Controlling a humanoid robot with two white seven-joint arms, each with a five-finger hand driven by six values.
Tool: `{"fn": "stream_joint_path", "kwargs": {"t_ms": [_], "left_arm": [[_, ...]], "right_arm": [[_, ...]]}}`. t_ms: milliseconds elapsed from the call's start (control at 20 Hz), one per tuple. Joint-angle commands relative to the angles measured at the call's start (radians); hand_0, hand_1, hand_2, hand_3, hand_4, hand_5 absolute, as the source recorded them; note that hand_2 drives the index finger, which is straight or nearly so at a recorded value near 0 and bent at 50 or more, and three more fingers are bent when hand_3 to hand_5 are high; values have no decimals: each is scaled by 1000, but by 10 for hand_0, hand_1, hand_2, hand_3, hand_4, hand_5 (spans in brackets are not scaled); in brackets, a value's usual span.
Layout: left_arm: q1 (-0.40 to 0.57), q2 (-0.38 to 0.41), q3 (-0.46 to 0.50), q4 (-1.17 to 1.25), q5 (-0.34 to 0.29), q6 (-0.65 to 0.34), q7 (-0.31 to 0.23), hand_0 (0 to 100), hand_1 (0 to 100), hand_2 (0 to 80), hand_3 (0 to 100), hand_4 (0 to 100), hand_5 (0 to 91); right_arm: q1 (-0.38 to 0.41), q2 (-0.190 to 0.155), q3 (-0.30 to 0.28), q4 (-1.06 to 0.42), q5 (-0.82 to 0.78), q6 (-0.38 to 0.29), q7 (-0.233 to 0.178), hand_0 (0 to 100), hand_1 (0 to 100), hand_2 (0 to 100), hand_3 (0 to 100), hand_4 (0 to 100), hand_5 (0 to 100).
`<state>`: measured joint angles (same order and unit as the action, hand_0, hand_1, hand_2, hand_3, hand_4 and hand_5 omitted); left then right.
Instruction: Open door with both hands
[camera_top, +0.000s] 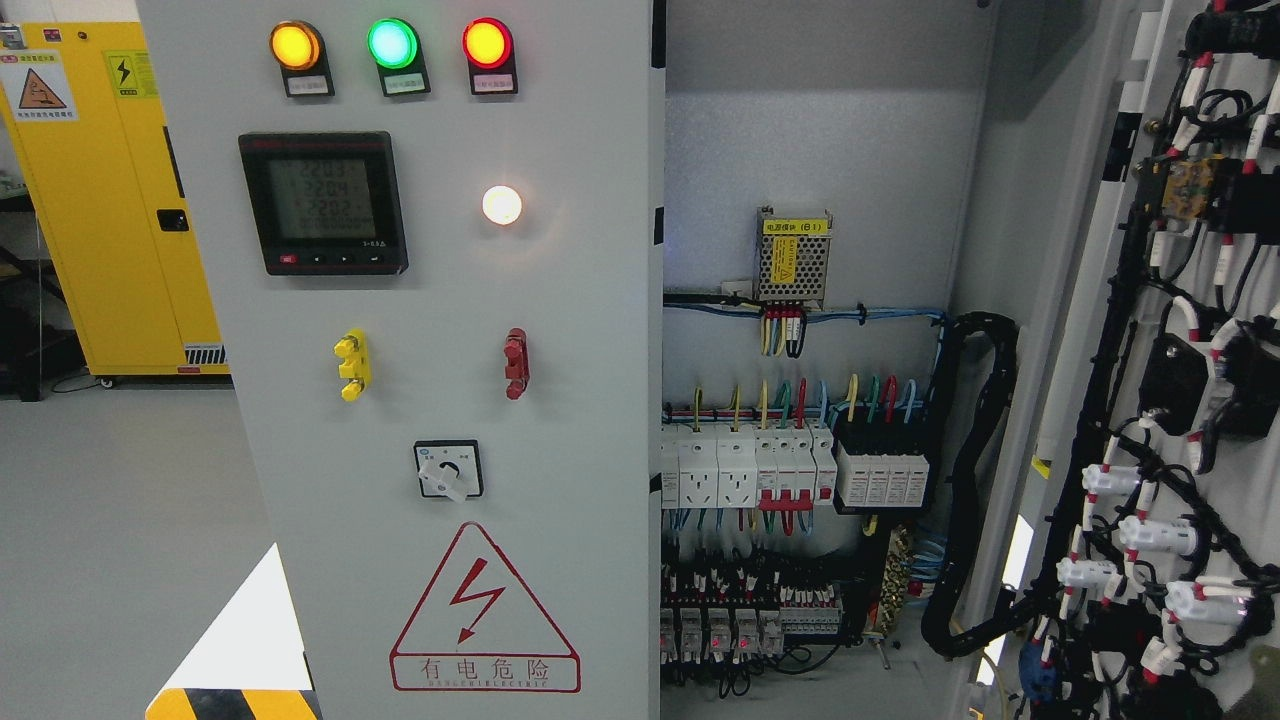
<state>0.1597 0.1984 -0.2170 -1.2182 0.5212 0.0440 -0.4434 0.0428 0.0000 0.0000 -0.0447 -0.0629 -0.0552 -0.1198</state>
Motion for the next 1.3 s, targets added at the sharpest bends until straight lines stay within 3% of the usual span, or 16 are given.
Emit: {"fn": "stream_joint_path", "kwargs": {"t_ms": [0, 100, 150, 401, 601, 701, 801, 901, 1101, 1252], "left_arm": [[-29, -63, 56, 748, -24, -153, 138, 120, 556, 0, 0, 0, 0], [-83, -112, 57, 930, -23, -167, 214, 120, 556, 0, 0, 0, 0], [-106, -131, 57, 1000, -23, -165, 228, 120, 556, 0, 0, 0, 0], [-115, -155, 41, 1120, -36, -156, 233, 120, 556, 0, 0, 0, 0], [-114, -165, 39, 1174, -127, -151, 201, 120, 556, 0, 0, 0, 0], [-114, -165, 39, 1204, -219, -151, 181, 120, 556, 0, 0, 0, 0], [-114, -166, 41, 1212, -292, -153, 190, 120, 556, 0, 0, 0, 0], [-114, -168, 39, 1212, -314, -151, 207, 120, 556, 0, 0, 0, 0], [-114, -168, 39, 1215, -319, -89, 372, 120, 556, 0, 0, 0, 0], [-114, -169, 39, 1212, -319, -82, 426, 120, 556, 0, 0, 0, 0]], "right_arm": [[0, -15, 9, 2, 0, 0, 0, 0, 500, 40, 0, 0, 0], [0, -14, 9, 3, 0, 0, 0, 0, 500, 40, 0, 0, 0], [0, -15, 9, 5, 0, 0, 0, 0, 500, 40, 0, 0, 0], [0, -14, 12, 6, 0, 0, 0, 0, 500, 40, 0, 0, 0], [0, -14, 12, 14, 0, 0, 0, 0, 500, 40, 0, 0, 0], [0, -14, 11, 14, 0, 0, 0, 0, 500, 40, 0, 0, 0], [0, -14, 11, 12, 0, 0, 0, 0, 500, 40, 0, 0, 0], [-1, -14, 9, 9, 0, 0, 0, 0, 500, 40, 0, 0, 0], [0, -12, 6, 5, 0, 0, 0, 0, 500, 40, 0, 0, 0], [0, -11, 5, 5, 0, 0, 0, 0, 500, 40, 0, 0, 0]]}}
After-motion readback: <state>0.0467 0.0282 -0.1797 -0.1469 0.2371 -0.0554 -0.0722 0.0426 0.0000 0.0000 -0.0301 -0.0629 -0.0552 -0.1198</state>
